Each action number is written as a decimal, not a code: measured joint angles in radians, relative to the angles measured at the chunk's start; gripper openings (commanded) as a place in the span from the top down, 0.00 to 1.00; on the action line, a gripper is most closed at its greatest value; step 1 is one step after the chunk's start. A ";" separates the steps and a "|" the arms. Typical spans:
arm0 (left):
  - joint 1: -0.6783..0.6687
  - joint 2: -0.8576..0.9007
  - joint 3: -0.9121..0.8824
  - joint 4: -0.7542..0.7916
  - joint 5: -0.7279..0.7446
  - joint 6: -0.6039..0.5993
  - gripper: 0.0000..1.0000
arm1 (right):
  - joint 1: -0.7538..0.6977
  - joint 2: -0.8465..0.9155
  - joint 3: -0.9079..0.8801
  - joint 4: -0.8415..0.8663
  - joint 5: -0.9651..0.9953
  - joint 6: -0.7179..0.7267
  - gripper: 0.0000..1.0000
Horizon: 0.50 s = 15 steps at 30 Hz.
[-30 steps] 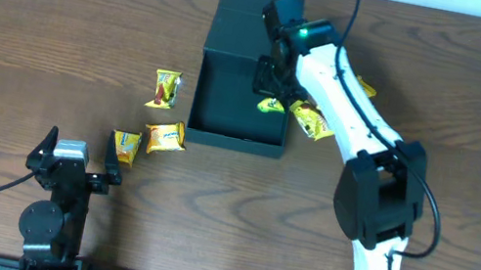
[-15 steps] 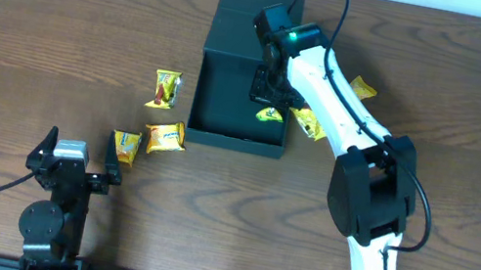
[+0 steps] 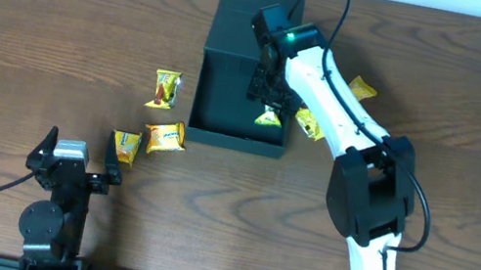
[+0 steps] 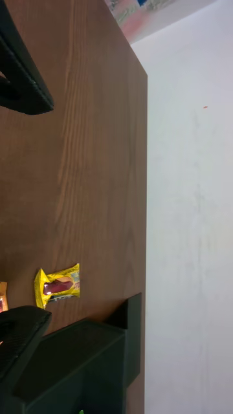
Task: Pack container
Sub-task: 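Lower the green packet into the black box and release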
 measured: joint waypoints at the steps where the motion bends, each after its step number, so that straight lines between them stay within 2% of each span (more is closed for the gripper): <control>1: 0.000 0.000 0.000 0.000 0.000 0.000 0.04 | 0.001 0.000 0.000 0.000 0.000 0.000 0.36; 5: 0.000 0.000 0.000 0.000 0.000 0.000 0.05 | 0.003 0.000 0.000 -0.003 -0.001 0.000 0.44; 9: 0.000 0.000 0.000 0.000 0.000 0.000 0.05 | 0.003 0.005 0.049 -0.077 -0.008 0.000 0.46; 11: 0.000 0.000 0.000 0.000 0.000 0.000 0.05 | 0.003 0.006 0.155 -0.142 0.003 -0.002 0.41; 13: 0.000 0.000 0.000 0.000 0.000 0.000 0.05 | 0.002 0.001 0.264 -0.172 0.040 -0.026 0.30; 15: 0.000 0.000 0.000 0.000 0.000 0.000 0.05 | -0.001 -0.015 0.328 -0.174 0.078 -0.068 0.28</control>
